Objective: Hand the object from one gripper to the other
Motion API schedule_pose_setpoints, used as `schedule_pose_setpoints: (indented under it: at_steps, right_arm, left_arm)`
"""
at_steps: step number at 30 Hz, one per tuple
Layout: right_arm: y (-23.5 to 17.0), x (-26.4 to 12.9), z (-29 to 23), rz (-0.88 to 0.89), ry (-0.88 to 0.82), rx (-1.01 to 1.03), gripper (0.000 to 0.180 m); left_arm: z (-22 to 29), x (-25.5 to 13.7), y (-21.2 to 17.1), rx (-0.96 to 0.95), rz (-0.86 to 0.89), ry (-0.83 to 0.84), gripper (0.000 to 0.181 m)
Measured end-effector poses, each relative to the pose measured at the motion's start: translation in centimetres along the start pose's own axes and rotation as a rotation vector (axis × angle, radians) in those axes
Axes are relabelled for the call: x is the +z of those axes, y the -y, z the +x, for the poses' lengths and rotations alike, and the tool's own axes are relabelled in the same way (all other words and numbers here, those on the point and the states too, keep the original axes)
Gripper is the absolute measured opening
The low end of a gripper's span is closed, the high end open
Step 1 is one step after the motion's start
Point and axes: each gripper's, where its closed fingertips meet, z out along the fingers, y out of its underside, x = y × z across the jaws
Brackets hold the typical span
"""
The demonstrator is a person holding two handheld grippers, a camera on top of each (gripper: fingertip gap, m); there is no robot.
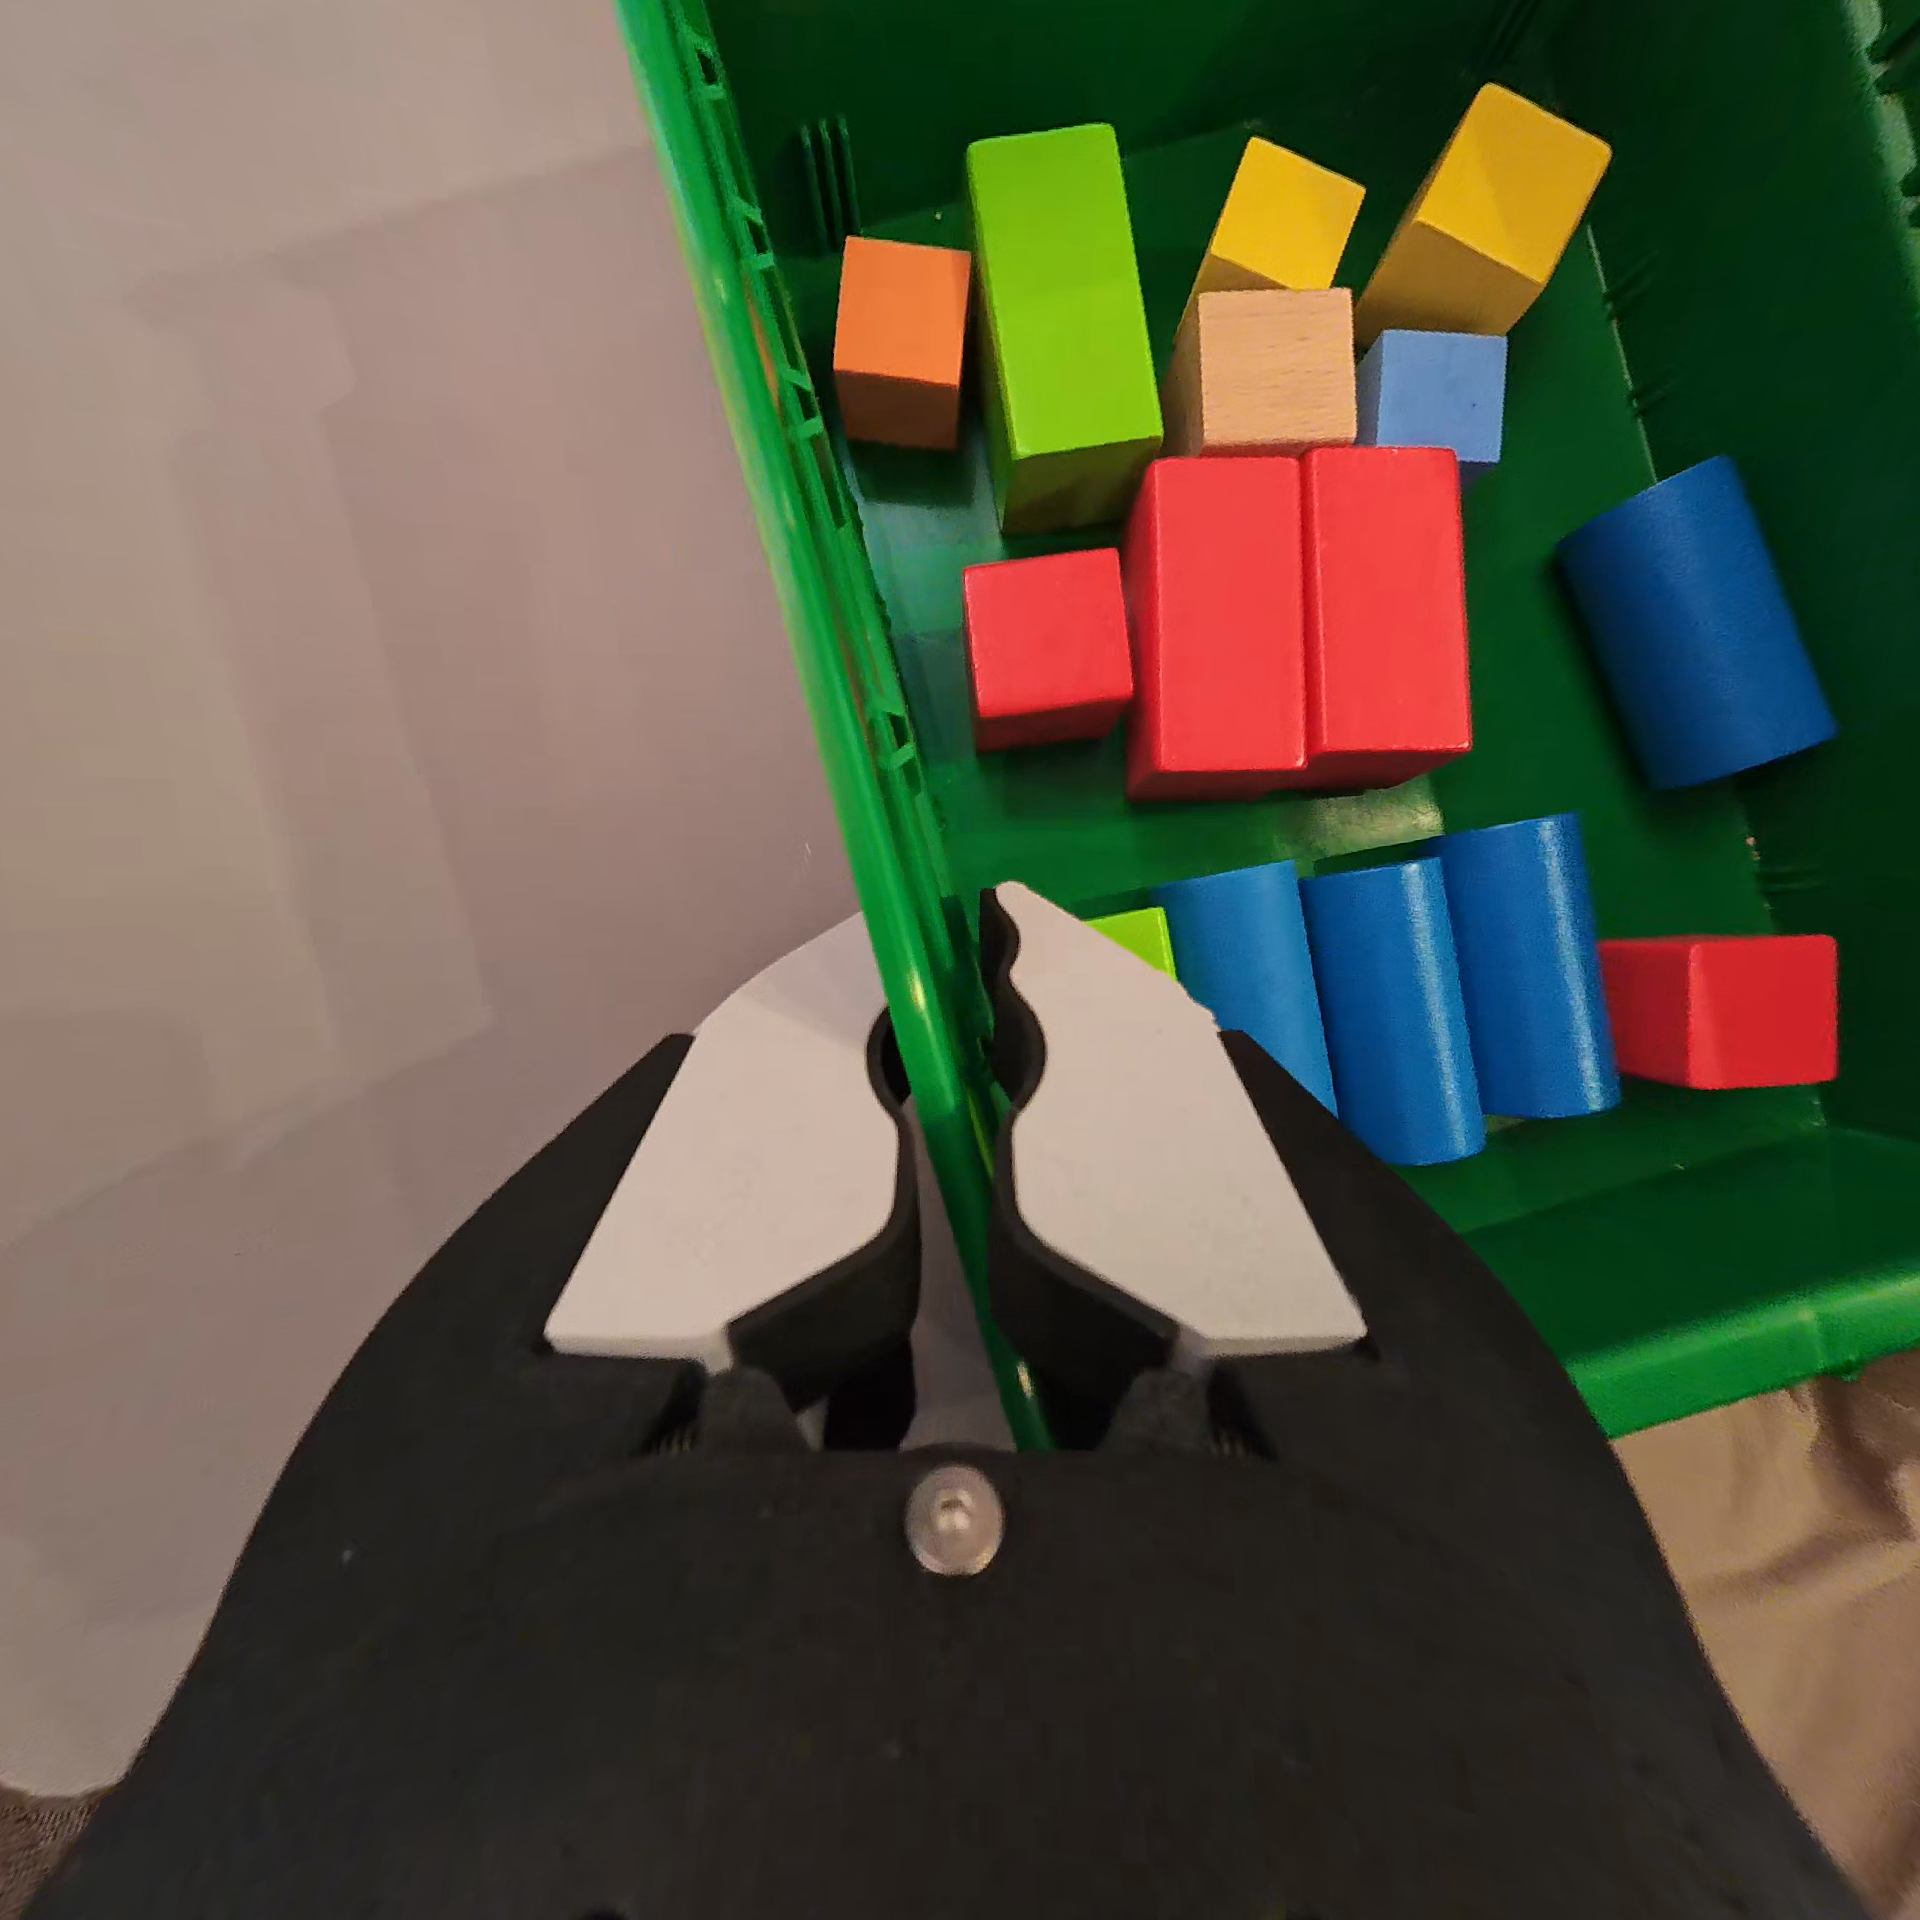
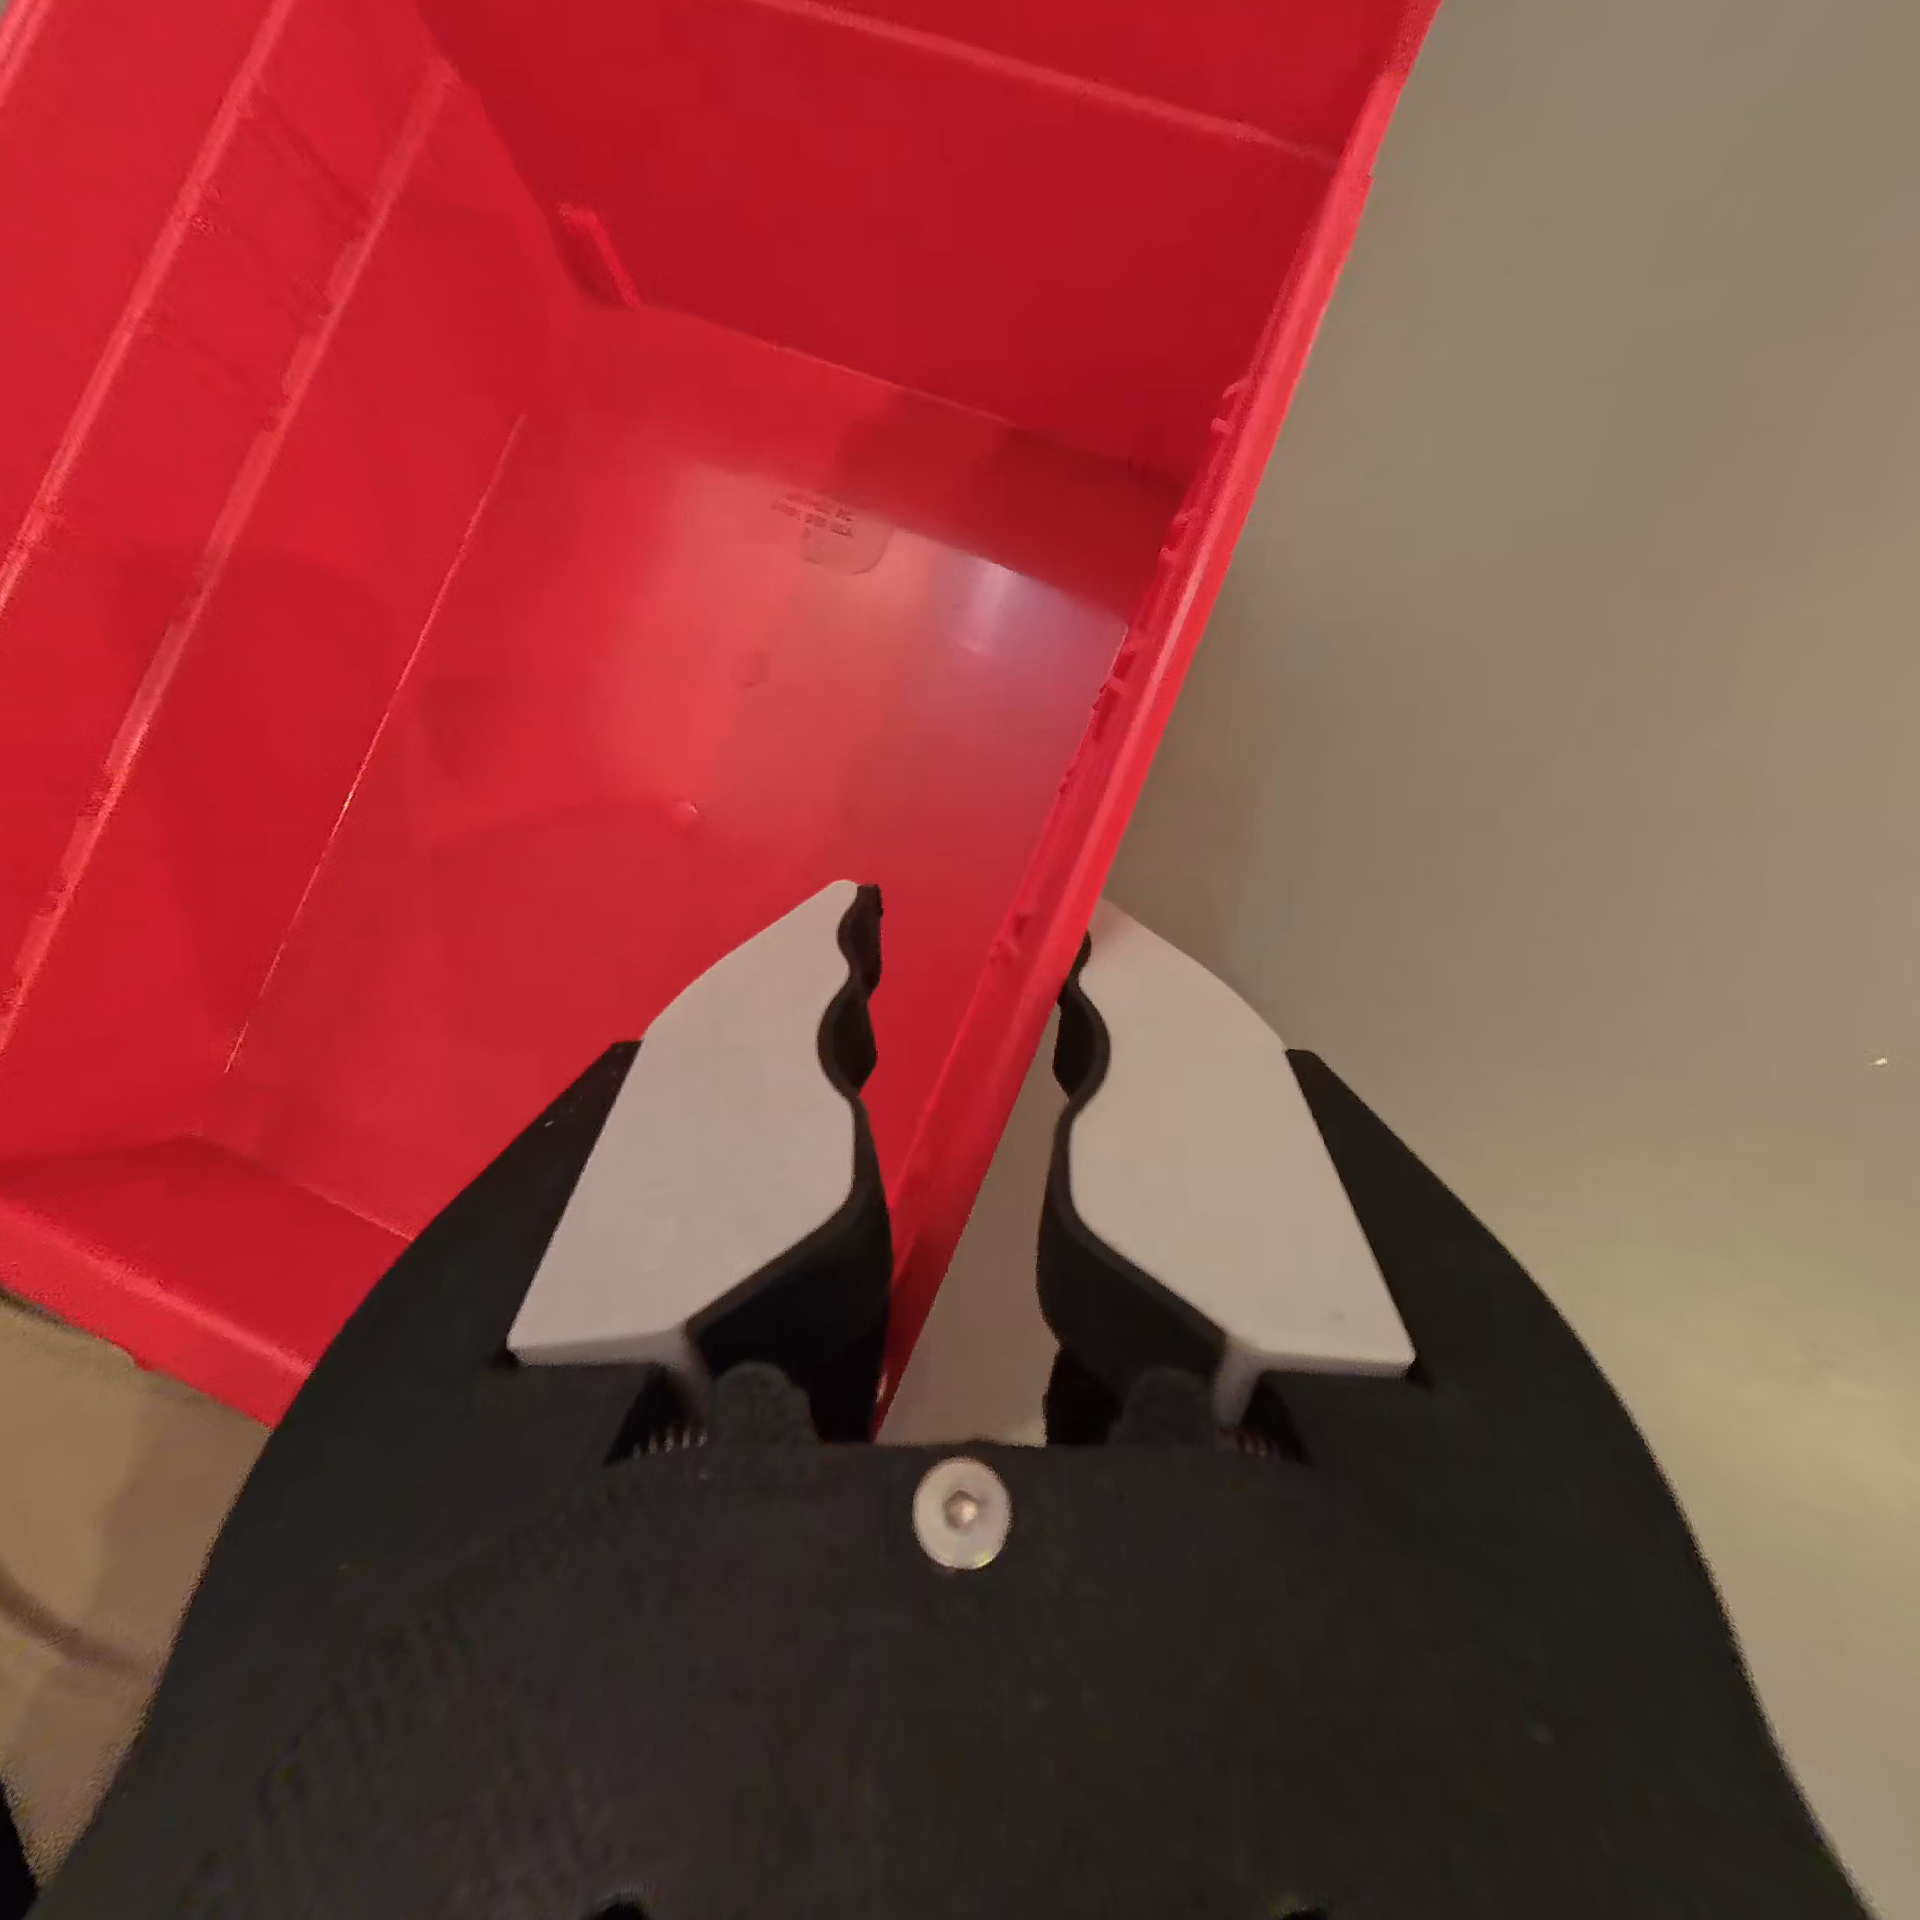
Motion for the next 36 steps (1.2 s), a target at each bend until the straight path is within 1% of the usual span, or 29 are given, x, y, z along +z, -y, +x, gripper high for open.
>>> schedule_pose_setpoints:
  at_steps: [1, 4, 6, 7, 9, 11, 12, 14, 18, 26, 27, 30, 32, 34, 36]
  right_arm:
    - [-0.1, -0.1, -0.1, -0.002, 0.001, 0.000, 0.028]
    - [-0.4, -0.1, -0.6, 0.010, 0.025, 0.029, 0.018]
    - [-0.6, 0.1, -1.0, 0.004, 0.038, 0.019, 0.016]
    - [-0.7, 0.3, -1.1, 0.003, 0.036, 0.014, 0.018]
    - [-0.5, 0.5, -1.1, 0.003, 0.027, 0.021, 0.033]
    - [-0.4, 0.3, -1.2, 0.009, 0.041, 0.038, 0.038]
    - [-0.6, 0.3, -1.1, 0.000, 0.039, 0.045, 0.038]
    - [-0.9, 0.3, -0.9, -0.004, 0.034, 0.052, 0.029]
    - [-0.8, 0.5, -0.9, 0.002, 0.045, 0.091, 0.017]
    - [-0.8, 0.2, 0.5, 0.026, -0.012, 0.140, 0.018]
    - [-0.7, 0.2, 0.4, 0.030, -0.008, 0.137, 0.019]
    - [0.0, -0.4, 0.8, 0.076, -0.043, 0.100, 0.040]
    - [1.0, -1.5, 0.9, 0.122, -0.069, 0.071, 0.050]
    - [2.3, -2.9, 0.7, 0.187, -0.080, 0.026, 0.052]
    - [3.4, -4.1, -0.3, 0.240, -0.069, -0.031, 0.052]
  left_arm:
    - [0.0, -0.2, -0.2, -0.002, 0.001, 0.003, 0.008]
    - [-0.1, -0.7, -1.1, -0.021, 0.003, 0.001, 0.008]
    - [-0.1, -0.9, -1.4, -0.024, 0.009, -0.001, 0.008]
    - [-0.1, -0.9, -1.4, -0.025, 0.016, -0.006, 0.011]
    - [0.0, -0.8, -1.2, -0.034, 0.033, -0.019, 0.017]
    - [0.0, -0.6, -1.2, -0.037, 0.039, -0.026, 0.023]
    - [0.2, -0.6, -1.3, -0.040, 0.039, -0.046, 0.022]
    - [0.2, -0.6, -1.2, -0.050, 0.041, -0.053, 0.017]
    - [-0.2, -0.6, -0.9, -0.034, 0.050, -0.016, 0.014]
    - [-0.9, -0.5, -0.5, -0.051, 0.057, 0.004, 0.012]
    - [-0.9, -0.4, -0.5, -0.053, 0.059, -0.003, 0.013]
    - [-0.6, -0.4, -0.5, -0.057, 0.062, -0.031, 0.018]
    - [-0.9, -0.6, -0.3, -0.060, 0.077, -0.028, 0.026]
    - [-1.3, -1.3, 0.2, -0.059, 0.109, -0.014, 0.038]
    - [-2.0, -2.7, 1.3, -0.013, 0.158, 0.041, 0.044]
